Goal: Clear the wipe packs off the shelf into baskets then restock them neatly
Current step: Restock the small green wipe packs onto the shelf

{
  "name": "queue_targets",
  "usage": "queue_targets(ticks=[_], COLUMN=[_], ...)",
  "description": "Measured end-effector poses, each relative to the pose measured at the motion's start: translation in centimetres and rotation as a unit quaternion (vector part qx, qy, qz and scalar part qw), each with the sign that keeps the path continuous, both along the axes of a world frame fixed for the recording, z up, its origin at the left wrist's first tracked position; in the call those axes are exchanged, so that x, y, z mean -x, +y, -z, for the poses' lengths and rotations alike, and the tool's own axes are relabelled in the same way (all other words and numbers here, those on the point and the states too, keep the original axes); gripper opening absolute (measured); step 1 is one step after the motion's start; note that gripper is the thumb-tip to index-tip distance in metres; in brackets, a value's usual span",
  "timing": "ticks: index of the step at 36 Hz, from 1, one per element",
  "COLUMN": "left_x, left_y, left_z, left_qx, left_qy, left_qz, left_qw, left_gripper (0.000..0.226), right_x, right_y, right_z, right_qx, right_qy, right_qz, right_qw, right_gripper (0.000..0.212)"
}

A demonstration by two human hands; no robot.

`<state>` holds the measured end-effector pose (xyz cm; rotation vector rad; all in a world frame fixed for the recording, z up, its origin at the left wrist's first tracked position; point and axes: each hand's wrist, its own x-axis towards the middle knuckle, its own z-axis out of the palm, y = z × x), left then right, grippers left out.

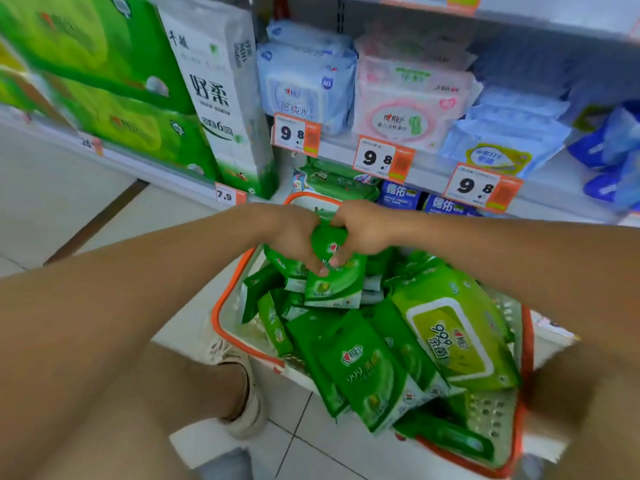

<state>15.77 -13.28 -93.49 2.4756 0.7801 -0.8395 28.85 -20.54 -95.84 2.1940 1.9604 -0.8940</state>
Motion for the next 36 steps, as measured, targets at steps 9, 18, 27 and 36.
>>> queue_targets(ticks=[9, 18, 27, 36], left_x=[1.5, 4.1, 4.5, 2.8], left_y=[1.3, 0.3, -0.6, -3.7], left_z=[-0.4, 0.5, 1.0, -0.9], left_qx=[0.166, 0.179, 0.269, 0.373], left_qy=[-0.144, -0.06, -0.155, -0.253], left_qz=[-0.18, -0.207, -0.342, -0.278], left_qw=[0.959, 0.96, 0.887, 0.848], left_gripper=[0.039, 0.068, 0.038, 0.047], right_x=[-0.9, 4.8, -1.3, -1.9], right_y=[-3.9, -9.9, -7.3, -6.5], right_z=[-2.5, 4.1, -2.1, -3.3], right_qx=[-0.059, 0.023, 0.003, -0.205], right_qy=[0.386, 0.031, 0.297, 0.288], right_qz=[0.428, -0.02, 0.129, 0.3], right_qw=[0.815, 0.999, 0.946, 0.886], right_gripper=[0.054, 0.065, 0.013, 0.018])
